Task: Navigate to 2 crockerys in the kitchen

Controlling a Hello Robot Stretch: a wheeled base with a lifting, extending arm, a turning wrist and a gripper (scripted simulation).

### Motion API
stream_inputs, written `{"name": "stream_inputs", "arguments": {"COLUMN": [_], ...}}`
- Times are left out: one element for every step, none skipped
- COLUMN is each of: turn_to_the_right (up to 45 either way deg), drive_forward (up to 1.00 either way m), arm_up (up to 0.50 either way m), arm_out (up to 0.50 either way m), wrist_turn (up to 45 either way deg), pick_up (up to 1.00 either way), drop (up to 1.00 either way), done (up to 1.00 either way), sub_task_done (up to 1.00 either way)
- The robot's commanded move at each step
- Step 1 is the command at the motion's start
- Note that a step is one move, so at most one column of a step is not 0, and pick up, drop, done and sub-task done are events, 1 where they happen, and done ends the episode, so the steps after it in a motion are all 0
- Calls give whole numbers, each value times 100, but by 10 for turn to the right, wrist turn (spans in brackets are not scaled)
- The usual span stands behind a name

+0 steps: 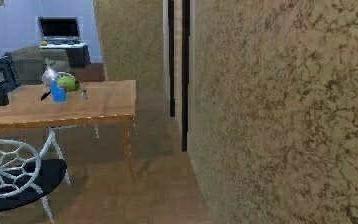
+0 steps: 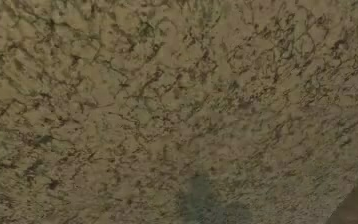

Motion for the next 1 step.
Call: {"name": "stream_inputs", "arguments": {"turn_to_the_right": [-450], "drive_forward": [0], "arm_up": [0], "arm_out": [0], "wrist_turn": [0], "pick_up": [0], "drop": [0], "done": [0], "sub_task_done": [0]}}
